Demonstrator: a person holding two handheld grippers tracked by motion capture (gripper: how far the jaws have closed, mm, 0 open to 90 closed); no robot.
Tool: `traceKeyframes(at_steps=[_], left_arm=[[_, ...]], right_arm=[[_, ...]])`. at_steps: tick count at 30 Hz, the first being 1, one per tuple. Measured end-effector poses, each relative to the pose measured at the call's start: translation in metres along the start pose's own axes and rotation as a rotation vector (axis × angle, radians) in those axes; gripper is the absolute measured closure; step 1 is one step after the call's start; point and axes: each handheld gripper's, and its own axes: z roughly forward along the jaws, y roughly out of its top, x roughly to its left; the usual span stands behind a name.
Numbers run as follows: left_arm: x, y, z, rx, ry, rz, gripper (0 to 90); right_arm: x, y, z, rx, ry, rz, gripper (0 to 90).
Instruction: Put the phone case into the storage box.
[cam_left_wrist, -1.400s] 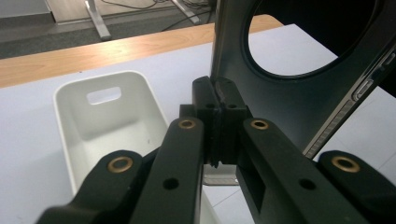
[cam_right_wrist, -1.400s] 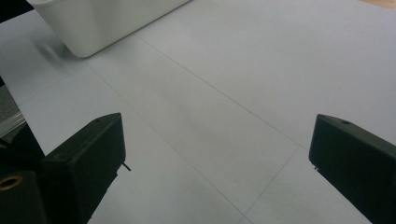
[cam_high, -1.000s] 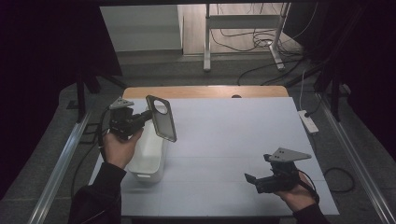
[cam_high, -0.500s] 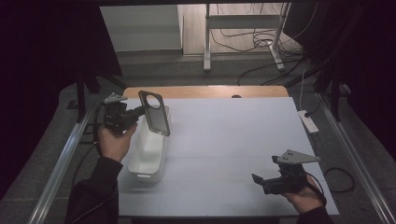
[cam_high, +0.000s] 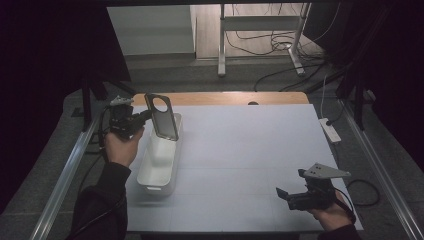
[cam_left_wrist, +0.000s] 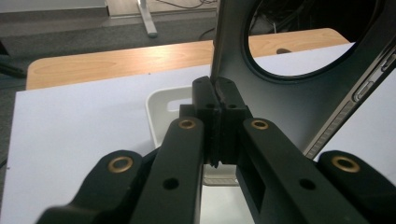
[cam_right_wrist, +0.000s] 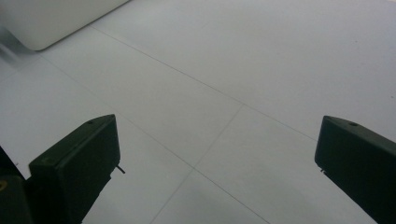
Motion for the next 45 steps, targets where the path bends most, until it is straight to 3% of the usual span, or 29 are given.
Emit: traceKeyframes(at_steps=[12,30,45], left_arm=[[0.008,0.007,0.014,0.005,0.044,-0.024,89.3],[0.017,0.011,0.036,0.001,0.090,-0.059,89.3],[0.022,0.011,0.057,0.013,0.127,-0.071,89.3]], right_arm=[[-0.005,-0.011,-0.010,-0.013,-0.031,0.024,0.0],[-0.001,-0.019,-0.024,-0.046,-0.031,0.049,0.0],[-0.001,-0.019,-0.023,-0.041,-0.029,0.052,0.0]])
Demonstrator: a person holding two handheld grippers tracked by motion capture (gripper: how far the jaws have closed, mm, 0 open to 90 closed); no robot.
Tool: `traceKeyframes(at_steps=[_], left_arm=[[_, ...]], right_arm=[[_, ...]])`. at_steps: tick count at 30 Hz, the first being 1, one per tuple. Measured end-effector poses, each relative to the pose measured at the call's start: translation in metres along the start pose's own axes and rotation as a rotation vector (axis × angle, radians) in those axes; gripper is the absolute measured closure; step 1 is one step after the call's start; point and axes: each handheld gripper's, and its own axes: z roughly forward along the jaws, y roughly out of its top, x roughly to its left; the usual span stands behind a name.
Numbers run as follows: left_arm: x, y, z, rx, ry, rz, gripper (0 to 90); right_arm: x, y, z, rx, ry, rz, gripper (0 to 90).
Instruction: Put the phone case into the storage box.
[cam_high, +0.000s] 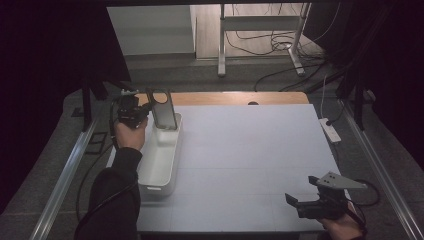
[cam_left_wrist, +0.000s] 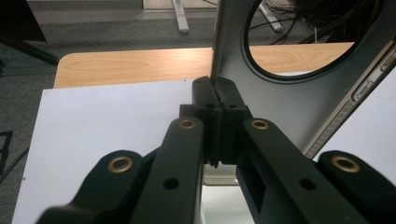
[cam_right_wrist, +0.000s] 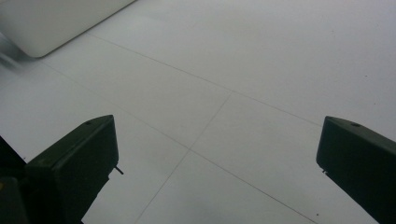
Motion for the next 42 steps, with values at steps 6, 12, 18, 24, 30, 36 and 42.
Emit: traceKeyframes(at_steps=[6,12,18,24,30,36,42], left_arm=[[-0.001,-0.003,0.008,0.006,0.004,0.001,89.3],[-0.002,-0.007,0.014,0.015,0.011,0.004,89.3],[-0.003,-0.011,0.019,0.026,0.011,0.007,89.3],[-0.002,-0.014,0.022,0.034,0.016,0.006,89.3],[-0.001,-0.016,0.024,0.045,0.021,0.005,89.2],[-0.001,-0.018,0.026,0.057,0.018,0.000,89.2],[0.000,-0.020,0.028,0.076,0.018,0.007,89.2]], right_arm=[[0.000,0.000,0.000,0.003,0.002,0.001,0.0],[0.000,0.000,0.000,0.007,0.003,0.001,0.0],[0.000,0.000,0.001,0.009,0.004,0.000,0.0],[0.000,0.000,0.001,0.011,0.003,-0.001,0.0],[0.000,0.000,0.001,0.012,0.006,-0.001,0.0],[0.000,0.000,0.001,0.012,0.007,-0.001,0.0],[0.000,0.000,0.001,0.013,0.009,-0.003,0.0]])
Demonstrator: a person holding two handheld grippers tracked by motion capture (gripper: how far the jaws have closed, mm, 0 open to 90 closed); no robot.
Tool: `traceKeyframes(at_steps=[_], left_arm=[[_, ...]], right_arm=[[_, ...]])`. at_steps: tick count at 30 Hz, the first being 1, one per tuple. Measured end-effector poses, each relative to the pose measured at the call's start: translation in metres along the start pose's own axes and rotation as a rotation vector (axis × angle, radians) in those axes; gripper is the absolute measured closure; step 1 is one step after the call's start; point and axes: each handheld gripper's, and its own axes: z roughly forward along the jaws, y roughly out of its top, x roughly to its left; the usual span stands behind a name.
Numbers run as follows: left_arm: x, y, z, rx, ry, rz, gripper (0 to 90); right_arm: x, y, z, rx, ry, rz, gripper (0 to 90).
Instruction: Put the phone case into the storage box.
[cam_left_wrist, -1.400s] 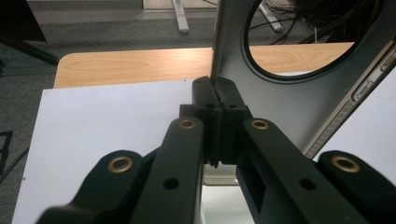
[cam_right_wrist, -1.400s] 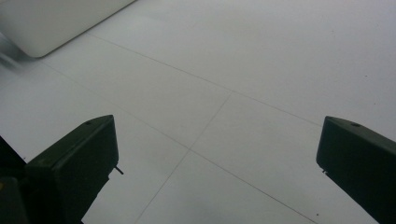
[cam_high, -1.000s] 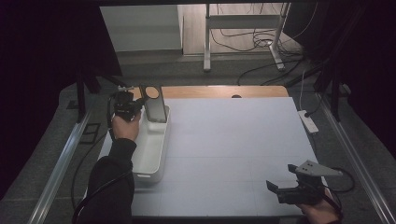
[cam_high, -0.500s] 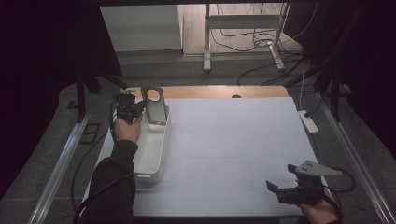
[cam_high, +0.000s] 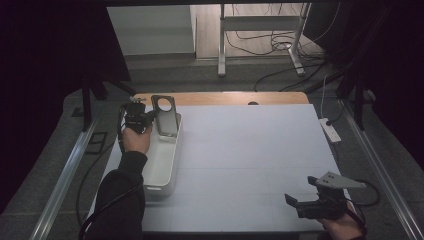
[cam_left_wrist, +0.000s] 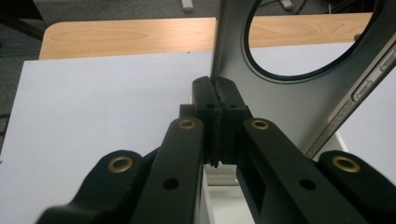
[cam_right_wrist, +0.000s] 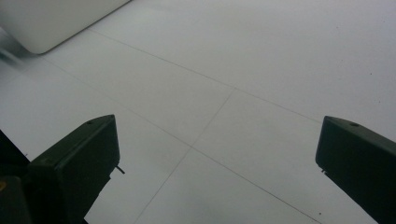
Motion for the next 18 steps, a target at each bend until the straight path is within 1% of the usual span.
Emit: traceKeyframes(at_steps=[7,8,10,11,13,18], left_arm=[[0.0009,-0.0027,0.0036,0.017,-0.004,-0.005,88.8],[0.0014,-0.0030,0.0039,0.018,-0.014,-0.009,87.9],[0.0022,-0.0031,0.0037,0.012,-0.021,-0.010,81.7],[0.0025,-0.0030,0.0031,0.008,-0.020,-0.013,80.6],[0.0035,-0.0029,0.0020,0.003,-0.021,-0.018,80.2],[0.0053,-0.0043,0.0006,0.004,-0.030,-0.017,76.6]], right_arm=[[0.0002,0.0000,0.0000,0.001,0.002,-0.002,0.0],[0.0001,0.0001,-0.0001,0.003,0.002,-0.003,0.0],[0.0001,0.0000,0.0001,0.001,0.002,-0.002,0.0],[0.0001,0.0000,0.0001,0.001,0.002,-0.002,0.0],[0.0001,0.0000,0.0001,0.001,0.002,-0.002,0.0],[0.0001,0.0001,-0.0003,0.002,0.000,-0.002,0.0]])
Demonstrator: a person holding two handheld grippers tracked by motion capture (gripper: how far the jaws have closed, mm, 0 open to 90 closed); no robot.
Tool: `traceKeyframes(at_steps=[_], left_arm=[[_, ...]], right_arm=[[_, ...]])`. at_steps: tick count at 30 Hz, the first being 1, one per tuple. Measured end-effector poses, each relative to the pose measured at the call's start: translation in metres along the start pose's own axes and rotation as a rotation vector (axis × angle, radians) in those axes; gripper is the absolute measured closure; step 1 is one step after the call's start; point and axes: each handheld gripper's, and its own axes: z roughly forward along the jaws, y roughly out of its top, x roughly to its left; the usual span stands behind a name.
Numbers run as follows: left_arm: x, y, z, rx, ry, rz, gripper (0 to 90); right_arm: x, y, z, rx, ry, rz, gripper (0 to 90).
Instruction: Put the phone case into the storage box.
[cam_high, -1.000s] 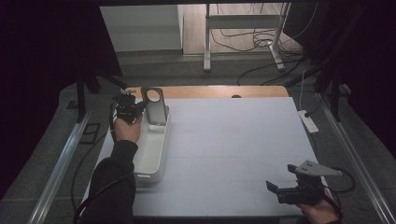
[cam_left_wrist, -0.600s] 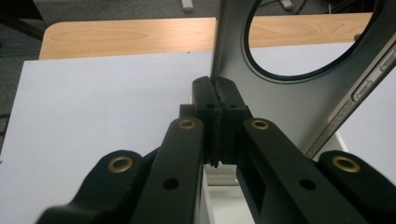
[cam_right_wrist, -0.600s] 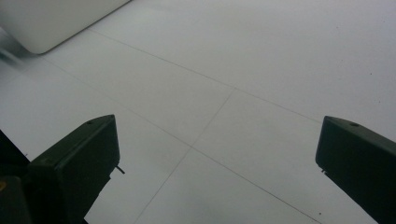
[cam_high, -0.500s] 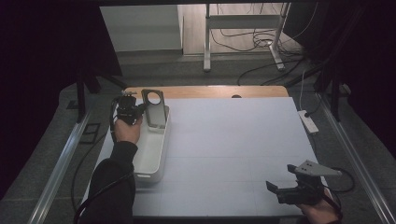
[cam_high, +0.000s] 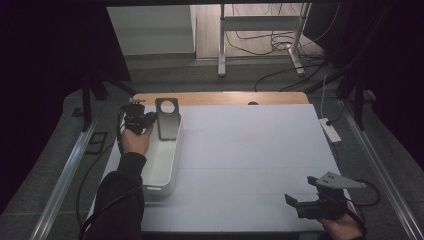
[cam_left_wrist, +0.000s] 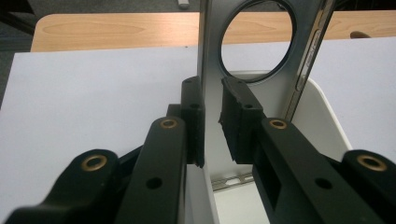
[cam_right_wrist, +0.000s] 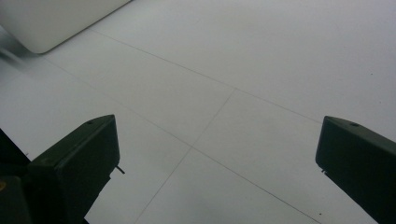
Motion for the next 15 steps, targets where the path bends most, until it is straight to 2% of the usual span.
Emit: traceKeyframes(at_steps=[10,15], left_arm=[[0.0037,-0.0013,-0.0034,0.000,-0.030,0.004,73.2],[0.0021,-0.0005,-0.0058,0.003,-0.046,0.020,71.8]], right_arm=[[-0.0001,0.0000,0.0003,-0.001,-0.003,0.003,0.0],[-0.0001,0.0001,0.0006,0.002,-0.004,0.003,0.0]])
